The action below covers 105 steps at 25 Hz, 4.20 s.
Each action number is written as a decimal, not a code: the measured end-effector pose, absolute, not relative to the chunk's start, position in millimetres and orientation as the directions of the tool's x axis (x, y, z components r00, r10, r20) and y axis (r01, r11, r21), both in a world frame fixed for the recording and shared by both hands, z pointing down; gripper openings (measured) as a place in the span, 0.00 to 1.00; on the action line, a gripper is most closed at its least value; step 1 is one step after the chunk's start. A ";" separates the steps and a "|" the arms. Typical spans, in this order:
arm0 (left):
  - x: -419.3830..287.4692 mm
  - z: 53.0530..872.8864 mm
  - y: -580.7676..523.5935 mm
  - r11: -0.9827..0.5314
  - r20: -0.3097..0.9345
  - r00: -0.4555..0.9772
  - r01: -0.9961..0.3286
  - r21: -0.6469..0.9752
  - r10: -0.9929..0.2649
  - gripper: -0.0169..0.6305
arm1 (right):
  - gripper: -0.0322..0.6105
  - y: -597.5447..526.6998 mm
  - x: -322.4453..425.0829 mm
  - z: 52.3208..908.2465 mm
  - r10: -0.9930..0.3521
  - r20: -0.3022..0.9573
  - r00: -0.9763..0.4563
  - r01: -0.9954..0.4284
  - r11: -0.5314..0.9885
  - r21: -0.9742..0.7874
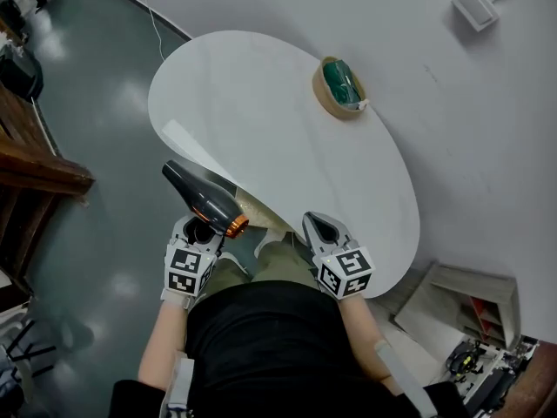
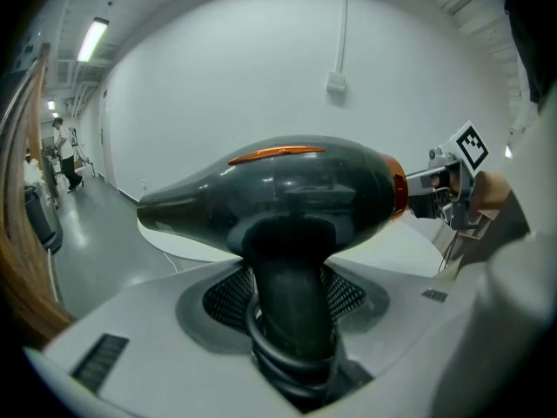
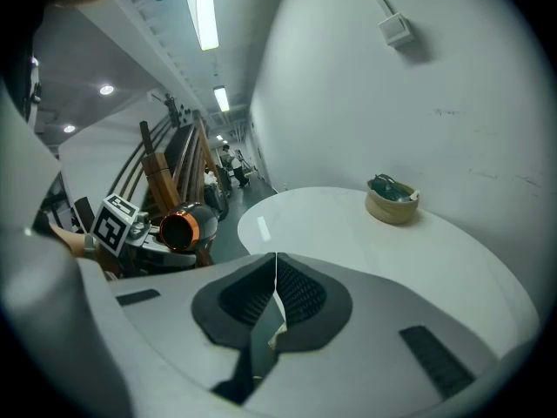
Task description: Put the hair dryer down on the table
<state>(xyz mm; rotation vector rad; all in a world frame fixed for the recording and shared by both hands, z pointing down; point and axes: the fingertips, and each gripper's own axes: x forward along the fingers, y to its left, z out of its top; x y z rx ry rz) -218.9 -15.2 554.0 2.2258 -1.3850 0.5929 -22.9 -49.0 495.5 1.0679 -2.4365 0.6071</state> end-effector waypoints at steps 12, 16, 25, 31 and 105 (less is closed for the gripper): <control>-157.2 589.9 -87.0 -0.446 0.670 0.421 -0.883 0.147 -0.611 0.37 | 0.07 -109.9 33.8 525.5 -0.582 0.546 -0.602 -0.787 0.549 -0.283; -137.4 604.8 -108.0 -0.475 0.700 0.432 -0.867 0.149 -0.569 0.37 | 0.08 -120.7 51.4 534.3 -0.590 0.555 -0.586 -0.802 0.518 -0.297; -89.6 633.7 -150.2 -0.538 0.757 0.442 -0.831 0.144 -0.480 0.37 | 0.07 -137.0 101.3 552.3 -0.606 0.584 -0.540 -0.840 0.429 -0.331; -64.4 642.7 -172.5 -0.547 0.787 0.429 -0.825 0.142 -0.444 0.37 | 0.08 -140.7 130.5 568.3 -0.607 0.603 -0.517 -0.856 0.374 -0.357; -78.5 602.3 -195.1 -0.440 0.753 0.395 -0.884 0.156 -0.525 0.36 | 0.08 -102.6 99.1 547.5 -0.605 0.621 -0.498 -0.865 0.394 -0.310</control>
